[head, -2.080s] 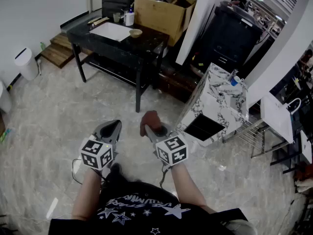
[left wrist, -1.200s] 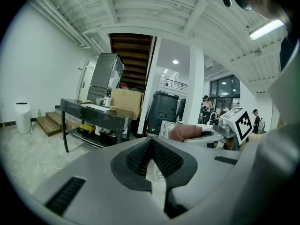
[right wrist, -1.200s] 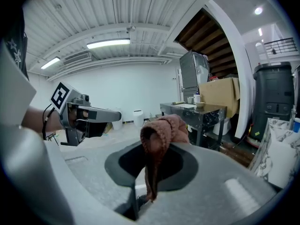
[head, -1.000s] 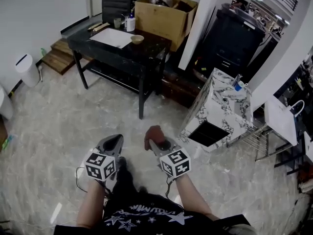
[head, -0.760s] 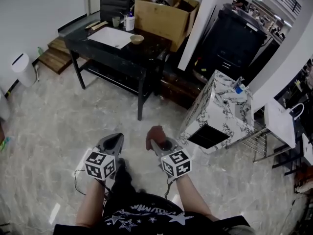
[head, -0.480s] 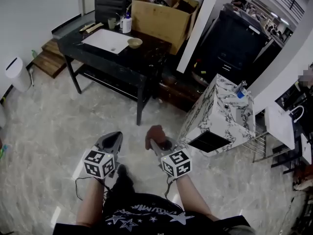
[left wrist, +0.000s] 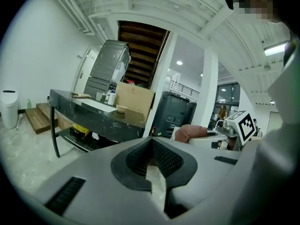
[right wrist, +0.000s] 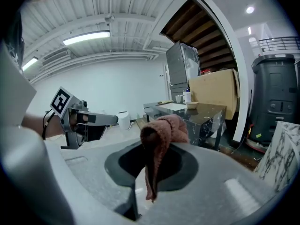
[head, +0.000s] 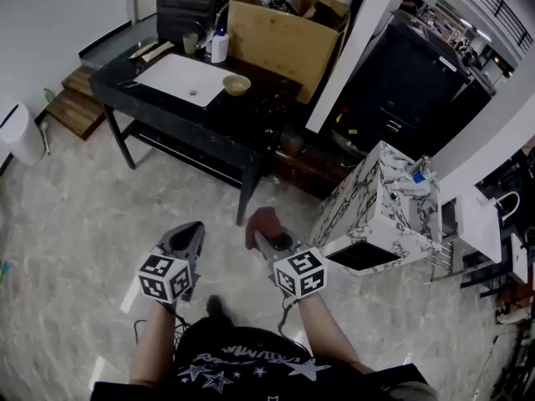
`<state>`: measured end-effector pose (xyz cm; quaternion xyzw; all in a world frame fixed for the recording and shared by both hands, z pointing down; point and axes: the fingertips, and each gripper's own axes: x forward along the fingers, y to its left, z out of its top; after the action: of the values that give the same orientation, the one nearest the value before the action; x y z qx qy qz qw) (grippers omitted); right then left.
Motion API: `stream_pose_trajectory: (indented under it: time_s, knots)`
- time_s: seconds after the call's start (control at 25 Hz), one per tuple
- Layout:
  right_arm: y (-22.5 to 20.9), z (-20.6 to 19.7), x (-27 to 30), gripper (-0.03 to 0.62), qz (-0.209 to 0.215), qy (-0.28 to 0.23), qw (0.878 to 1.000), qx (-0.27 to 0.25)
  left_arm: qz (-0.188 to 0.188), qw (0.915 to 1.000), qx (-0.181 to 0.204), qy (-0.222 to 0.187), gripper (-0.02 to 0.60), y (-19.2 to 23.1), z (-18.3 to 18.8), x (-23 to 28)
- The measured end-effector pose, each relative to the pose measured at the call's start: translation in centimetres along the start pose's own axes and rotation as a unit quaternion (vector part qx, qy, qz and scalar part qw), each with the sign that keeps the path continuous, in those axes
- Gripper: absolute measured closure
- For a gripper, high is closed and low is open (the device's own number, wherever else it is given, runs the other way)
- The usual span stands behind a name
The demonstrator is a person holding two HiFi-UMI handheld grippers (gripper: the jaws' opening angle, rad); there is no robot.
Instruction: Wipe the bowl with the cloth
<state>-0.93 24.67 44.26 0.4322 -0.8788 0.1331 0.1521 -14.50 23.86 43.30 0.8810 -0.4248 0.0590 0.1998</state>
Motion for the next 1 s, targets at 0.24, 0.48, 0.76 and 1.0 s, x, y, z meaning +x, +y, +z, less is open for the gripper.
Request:
stream_pose_trajectory:
  time_s: [0.24,0.48,0.76,1.0]
  knots:
    - [-1.0,2.6,5.0,0.543,-0.01,-0.002,1.0,0.001,-0.017,0.9999,-0.003,0.001,0.574,4.4,2.2,2.7]
    - [-2.3,4.2,8.6,0.543,-0.024,-0.004,1.0,0.005,-0.037,0.9993,-0.005,0.004,0.574,7.6,3.4,5.0]
    - [-4.4,4.2,10.7,0.543,-0.037,0.008,0.999,0.016,-0.043,0.999,-0.002,0.011,0.574,10.2,4.1,8.3]
    - [-7.0,4.6,13.5,0.543,-0.019,0.003,1.0,0.014,-0.028,0.9995,-0.002,0.013,0.574,11.1,4.1,10.3]
